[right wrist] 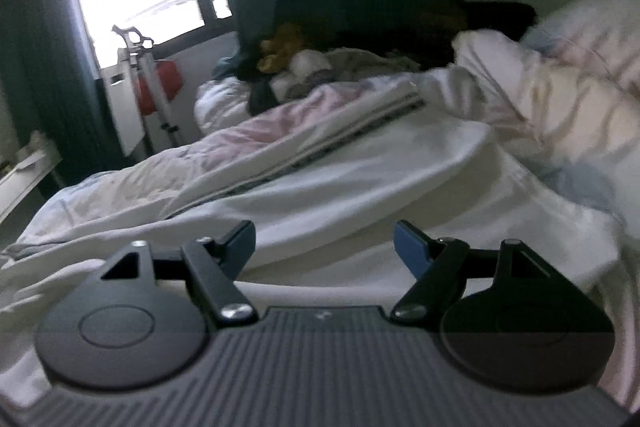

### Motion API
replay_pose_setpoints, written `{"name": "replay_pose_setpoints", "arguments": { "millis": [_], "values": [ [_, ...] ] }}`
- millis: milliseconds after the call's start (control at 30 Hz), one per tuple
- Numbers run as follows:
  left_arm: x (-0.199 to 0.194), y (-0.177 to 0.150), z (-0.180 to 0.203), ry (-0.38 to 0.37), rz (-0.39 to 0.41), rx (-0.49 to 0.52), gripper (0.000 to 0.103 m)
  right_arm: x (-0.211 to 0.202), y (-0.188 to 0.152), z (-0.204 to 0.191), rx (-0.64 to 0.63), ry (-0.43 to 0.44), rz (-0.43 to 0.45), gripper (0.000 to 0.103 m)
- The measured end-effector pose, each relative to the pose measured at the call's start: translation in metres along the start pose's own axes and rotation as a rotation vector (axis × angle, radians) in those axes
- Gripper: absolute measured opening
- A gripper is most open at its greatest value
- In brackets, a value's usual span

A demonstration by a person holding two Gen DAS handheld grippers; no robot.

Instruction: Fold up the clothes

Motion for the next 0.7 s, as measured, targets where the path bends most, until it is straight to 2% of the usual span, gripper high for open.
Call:
{"name": "replay_pose_setpoints", "arguments": {
  "millis": [400, 500, 700],
  "values": [
    [0.008, -0.004, -0.009, -0.129, -0.030, -0.061, 0.102, -0.007, -0.001, 0.015, 0.097, 0.008, 0.007, 0.078],
    [0.007, -0.005, -0.010, -0.154, -0.032, -0.078, 0.102, -0.010, 0.001, 0.035, 0.206, 0.061, 0.008, 0.078],
    [0.011, -0.005, -0.019, -0.194, -0.054, -0.144, 0.101, -0.030, 0.004, 0.102, 0.532, 0.089, 0.079, 0.078]
  ]
}}
Point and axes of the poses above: each gripper's, at about its wrist camera, not at the fingertips, and x roughly the way its jaws point, z to its right, y to its top, the point moved 9 cm from there along x, roughly the way its jaws point, and after that the axes turned 15 degrees about -z, right-handed, at the moved point
